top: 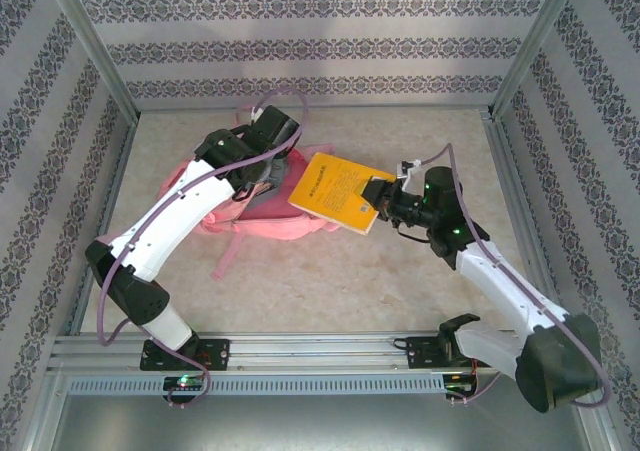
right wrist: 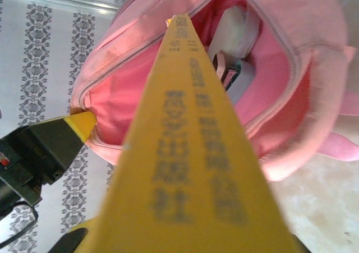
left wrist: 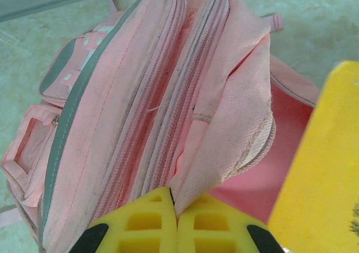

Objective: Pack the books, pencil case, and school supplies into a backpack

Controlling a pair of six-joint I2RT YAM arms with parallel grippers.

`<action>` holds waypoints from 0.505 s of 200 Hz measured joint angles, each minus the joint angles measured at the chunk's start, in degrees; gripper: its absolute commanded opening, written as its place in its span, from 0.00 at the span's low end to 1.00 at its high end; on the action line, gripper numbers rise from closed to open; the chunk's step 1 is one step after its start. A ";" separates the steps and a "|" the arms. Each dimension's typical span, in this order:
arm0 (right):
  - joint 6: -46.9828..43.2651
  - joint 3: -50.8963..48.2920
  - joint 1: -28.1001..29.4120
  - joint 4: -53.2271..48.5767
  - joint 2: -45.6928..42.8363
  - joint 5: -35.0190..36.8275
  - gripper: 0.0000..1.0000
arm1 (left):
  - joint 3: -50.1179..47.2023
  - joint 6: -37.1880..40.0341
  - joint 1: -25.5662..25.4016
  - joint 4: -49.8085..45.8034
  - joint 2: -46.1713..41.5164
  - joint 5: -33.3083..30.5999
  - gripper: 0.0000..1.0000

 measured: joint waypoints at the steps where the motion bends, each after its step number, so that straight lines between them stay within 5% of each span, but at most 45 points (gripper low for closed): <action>1: 0.13 0.07 0.04 0.13 0.17 -0.13 0.00 | 0.02 0.00 0.00 -0.07 -0.04 0.04 0.00; 101: 21.51 8.98 6.58 15.28 18.38 -3.65 0.00 | 4.07 -0.42 0.02 -3.13 -0.31 2.69 0.00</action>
